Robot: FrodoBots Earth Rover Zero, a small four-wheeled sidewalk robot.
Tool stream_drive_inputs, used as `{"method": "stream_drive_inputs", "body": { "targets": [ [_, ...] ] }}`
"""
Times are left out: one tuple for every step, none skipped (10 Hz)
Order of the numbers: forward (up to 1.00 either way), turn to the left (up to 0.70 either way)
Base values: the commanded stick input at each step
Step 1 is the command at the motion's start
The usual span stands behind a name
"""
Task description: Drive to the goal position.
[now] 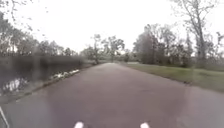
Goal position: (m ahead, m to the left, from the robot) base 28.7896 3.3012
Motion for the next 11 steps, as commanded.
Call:
{"method": "stream_drive_inputs", "body": {
  "targets": [
    [0.70,0.00],
    [0.70,0.00],
    [0.70,0.00],
    [0.70,0.00],
    [0.70,0.00],
    [0.70,0.00],
    [0.70,0.00],
    [0.70,0.00],
    [0.70,0.00],
    [0.70,0.00],
    [0.70,0.00]
  ]
}}
